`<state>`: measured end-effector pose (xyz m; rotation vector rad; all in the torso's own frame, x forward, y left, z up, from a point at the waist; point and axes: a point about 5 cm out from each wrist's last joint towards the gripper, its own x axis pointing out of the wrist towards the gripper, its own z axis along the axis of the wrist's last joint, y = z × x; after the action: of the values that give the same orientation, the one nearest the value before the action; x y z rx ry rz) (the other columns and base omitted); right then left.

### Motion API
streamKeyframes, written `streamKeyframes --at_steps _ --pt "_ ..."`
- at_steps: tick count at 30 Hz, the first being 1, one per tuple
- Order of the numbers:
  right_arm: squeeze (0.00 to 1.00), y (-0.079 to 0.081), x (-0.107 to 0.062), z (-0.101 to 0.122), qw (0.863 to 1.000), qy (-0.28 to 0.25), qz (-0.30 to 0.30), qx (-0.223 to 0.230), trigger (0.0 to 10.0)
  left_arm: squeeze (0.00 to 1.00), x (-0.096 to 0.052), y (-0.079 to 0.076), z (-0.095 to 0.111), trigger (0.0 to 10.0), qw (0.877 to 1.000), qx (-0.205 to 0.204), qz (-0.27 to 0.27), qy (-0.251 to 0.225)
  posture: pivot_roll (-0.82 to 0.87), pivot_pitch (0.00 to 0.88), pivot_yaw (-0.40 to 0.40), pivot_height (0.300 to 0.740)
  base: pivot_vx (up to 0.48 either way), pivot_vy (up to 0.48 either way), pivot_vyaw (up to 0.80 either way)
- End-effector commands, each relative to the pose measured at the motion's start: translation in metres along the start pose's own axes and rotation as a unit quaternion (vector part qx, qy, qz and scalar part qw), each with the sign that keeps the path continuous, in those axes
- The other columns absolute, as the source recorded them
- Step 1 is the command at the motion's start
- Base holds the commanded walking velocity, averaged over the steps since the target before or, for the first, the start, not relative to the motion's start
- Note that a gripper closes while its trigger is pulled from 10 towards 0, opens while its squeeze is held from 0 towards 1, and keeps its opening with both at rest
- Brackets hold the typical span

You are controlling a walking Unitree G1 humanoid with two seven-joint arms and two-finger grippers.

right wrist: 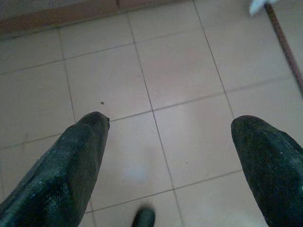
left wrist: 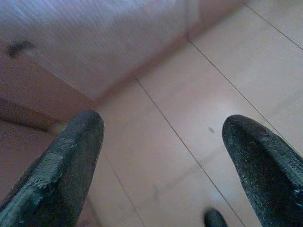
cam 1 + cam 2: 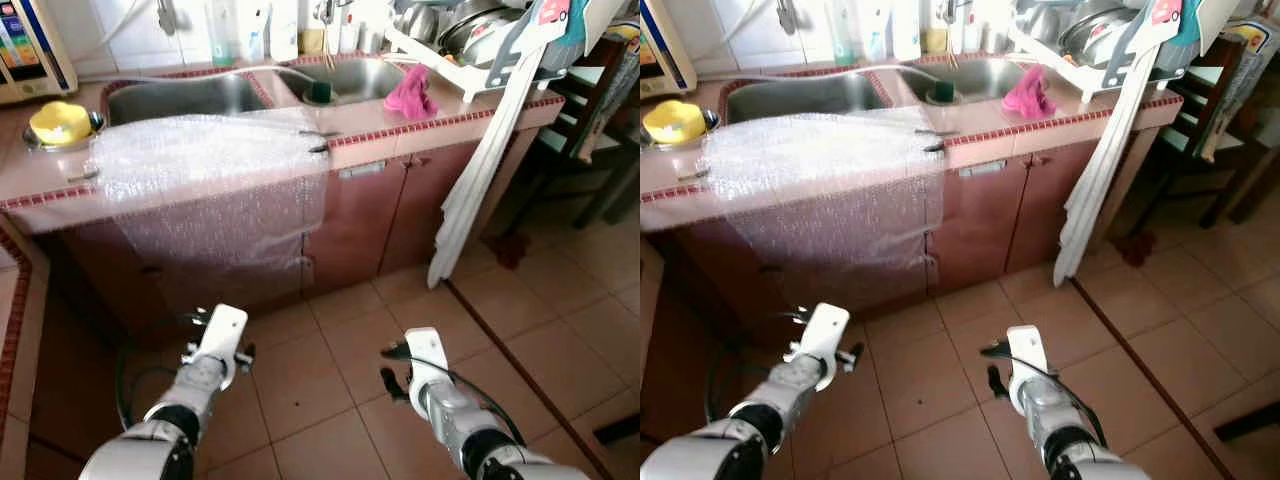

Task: Kitchen organization

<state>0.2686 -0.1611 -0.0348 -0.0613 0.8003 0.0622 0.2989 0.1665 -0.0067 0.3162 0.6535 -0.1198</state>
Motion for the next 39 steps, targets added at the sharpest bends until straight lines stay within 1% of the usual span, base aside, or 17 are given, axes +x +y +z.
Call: streamKeyframes --at_steps 1,2,6,10,12,17,21,25,29,30,31,34,37,39 --pt "0.00 -0.016 -0.002 0.000 1.000 0.002 -0.018 0.021 10.0 0.00 0.001 -0.012 0.003 10.0 1.000 -0.003 -0.019 -0.007 0.05 0.000 -0.029 0.740 0.398 0.000 0.00" --pt "0.00 -0.019 -0.002 0.001 0.999 -0.002 -0.021 0.027 10.0 0.00 0.000 -0.012 0.002 10.0 1.000 -0.003 -0.020 -0.006 0.05 0.000 -0.030 0.740 0.480 0.000 0.00" --pt "0.00 -0.018 -0.001 0.004 1.000 -0.004 -0.023 0.021 10.0 0.00 0.000 -0.014 0.001 10.0 1.000 -0.005 -0.020 -0.002 0.05 0.000 -0.034 0.740 0.394 0.000 0.00" --pt "0.00 -0.017 -0.001 0.009 1.000 -0.008 -0.016 -0.006 10.0 0.00 0.001 -0.014 0.003 10.0 1.000 0.001 -0.020 -0.004 0.06 0.000 -0.047 0.740 0.349 0.000 0.00" --pt "0.00 -0.017 -0.001 0.010 1.000 -0.008 -0.015 -0.006 10.0 0.00 0.001 -0.014 0.004 10.0 1.000 -0.003 -0.017 -0.007 0.06 0.000 -0.050 0.740 0.292 0.000 0.00" --pt "0.00 -0.018 0.000 0.015 1.000 -0.014 -0.019 -0.009 10.0 0.00 0.001 -0.009 0.004 10.0 1.000 -0.025 -0.005 -0.003 0.06 0.000 -0.042 0.740 0.000 0.000 0.56" --pt "0.00 -0.019 0.000 0.017 1.000 -0.016 -0.022 -0.004 10.0 0.00 0.001 -0.009 0.006 10.0 1.000 -0.022 -0.006 -0.003 0.05 0.000 -0.035 0.740 0.000 0.000 0.80" --pt "0.00 -0.021 -0.001 0.017 1.000 -0.017 -0.025 0.002 10.0 0.00 0.001 -0.008 0.006 10.0 1.000 -0.028 0.003 0.000 0.05 0.000 -0.034 0.740 0.000 0.000 0.80" --pt "0.00 -0.022 -0.001 0.018 1.000 -0.016 -0.026 0.003 10.0 0.00 0.001 -0.003 0.006 10.0 0.999 -0.038 0.018 0.003 0.04 0.000 -0.035 0.740 0.000 0.000 0.80" --pt "0.00 -0.022 -0.001 0.018 1.000 -0.017 -0.026 0.004 10.0 0.00 0.001 -0.002 0.006 10.0 0.999 -0.046 0.020 0.003 0.05 0.000 -0.036 0.740 0.000 0.000 0.80" --pt "0.00 -0.023 -0.001 0.018 0.999 -0.018 -0.027 0.010 10.0 0.00 0.001 0.001 0.006 10.0 0.998 -0.063 0.028 0.000 0.05 0.000 -0.036 0.740 0.000 0.000 0.46" --pt "0.00 -0.024 -0.001 0.019 0.999 -0.020 -0.031 0.013 10.0 0.00 0.001 0.007 0.010 10.0 0.997 -0.070 0.041 -0.012 0.05 0.000 -0.035 0.740 0.000 0.000 0.00" --pt "0.00 -0.026 -0.001 0.022 0.999 -0.028 -0.038 0.006 10.0 0.00 0.001 0.011 0.016 10.0 0.998 -0.047 0.036 -0.028 0.05 0.000 -0.030 0.740 0.000 0.000 0.00" --pt "0.00 -0.028 -0.001 0.026 0.999 -0.034 -0.042 0.005 10.0 0.00 0.001 0.013 0.018 10.0 0.997 -0.056 0.031 -0.035 0.05 0.000 -0.022 0.740 0.000 0.000 0.00"
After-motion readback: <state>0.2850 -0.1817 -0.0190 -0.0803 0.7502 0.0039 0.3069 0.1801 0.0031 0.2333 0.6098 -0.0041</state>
